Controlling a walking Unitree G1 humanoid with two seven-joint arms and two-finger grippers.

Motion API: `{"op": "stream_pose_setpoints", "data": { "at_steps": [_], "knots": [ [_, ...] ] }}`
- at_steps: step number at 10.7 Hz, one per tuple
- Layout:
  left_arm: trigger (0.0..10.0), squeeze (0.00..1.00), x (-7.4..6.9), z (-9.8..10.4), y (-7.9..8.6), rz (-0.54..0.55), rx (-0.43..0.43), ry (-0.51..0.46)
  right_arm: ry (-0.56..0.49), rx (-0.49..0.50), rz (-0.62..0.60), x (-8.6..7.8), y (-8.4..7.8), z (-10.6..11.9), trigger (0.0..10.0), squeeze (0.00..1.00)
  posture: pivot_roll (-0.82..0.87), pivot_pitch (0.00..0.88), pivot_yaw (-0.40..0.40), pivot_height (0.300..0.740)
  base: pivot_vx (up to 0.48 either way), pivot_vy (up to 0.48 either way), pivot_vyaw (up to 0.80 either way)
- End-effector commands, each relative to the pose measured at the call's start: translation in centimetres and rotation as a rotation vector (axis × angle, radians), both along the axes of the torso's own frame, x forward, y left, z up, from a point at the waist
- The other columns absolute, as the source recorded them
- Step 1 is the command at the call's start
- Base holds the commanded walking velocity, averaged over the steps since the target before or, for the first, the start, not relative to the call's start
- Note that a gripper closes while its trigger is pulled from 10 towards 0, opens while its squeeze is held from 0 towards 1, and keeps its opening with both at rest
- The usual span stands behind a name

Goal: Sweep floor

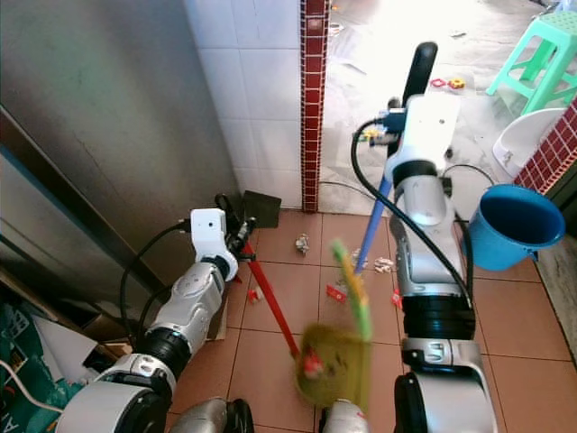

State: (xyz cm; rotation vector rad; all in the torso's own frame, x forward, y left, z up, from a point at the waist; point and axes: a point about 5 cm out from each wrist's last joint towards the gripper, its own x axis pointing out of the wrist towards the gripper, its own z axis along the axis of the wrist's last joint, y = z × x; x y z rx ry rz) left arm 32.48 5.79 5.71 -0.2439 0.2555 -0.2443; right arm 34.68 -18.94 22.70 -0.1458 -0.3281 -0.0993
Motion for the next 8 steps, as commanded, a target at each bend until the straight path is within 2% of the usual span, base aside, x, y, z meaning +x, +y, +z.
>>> {"op": "stream_pose_setpoints", "data": {
  "at_steps": [1, 3, 5, 7, 8],
  "knots": [
    [10.0, 0.00, 0.3, 2.4, -3.3, -0.049, -0.093, -0.070, -0.083, -0.039, 0.022, -0.4, 0.5, 1.4, 10.0, 0.00, -0.19, 0.056, 0.089, 0.740, 0.000, 0.000, 0.00],
    [10.0, 0.00, 0.9, 3.8, -2.1, -0.008, -0.099, -0.137, -0.063, -0.047, 0.029, -1.1, 0.9, 0.2, 10.0, 0.00, -0.18, 0.060, 0.094, 0.740, 0.000, 0.000, 0.00],
    [10.0, 0.00, 1.2, 5.6, -0.3, 0.050, -0.116, -0.199, -0.045, -0.070, 0.044, -2.0, 2.1, -1.5, 10.0, 0.00, -0.16, 0.079, 0.102, 0.740, 0.000, -0.341, 0.00],
    [10.0, 0.00, 1.3, 6.2, 0.2, 0.065, -0.094, -0.213, -0.055, -0.067, 0.060, -1.8, 2.6, -1.2, 10.0, 0.00, -0.13, 0.109, 0.095, 0.740, 0.000, -0.375, 0.00],
    [10.0, 0.00, 0.9, 6.8, 0.3, 0.064, -0.084, -0.216, -0.076, -0.077, 0.057, -1.6, 2.6, -0.5, 10.0, 0.00, -0.11, 0.129, 0.093, 0.740, 0.000, -0.375, 0.00]
  ]
}}
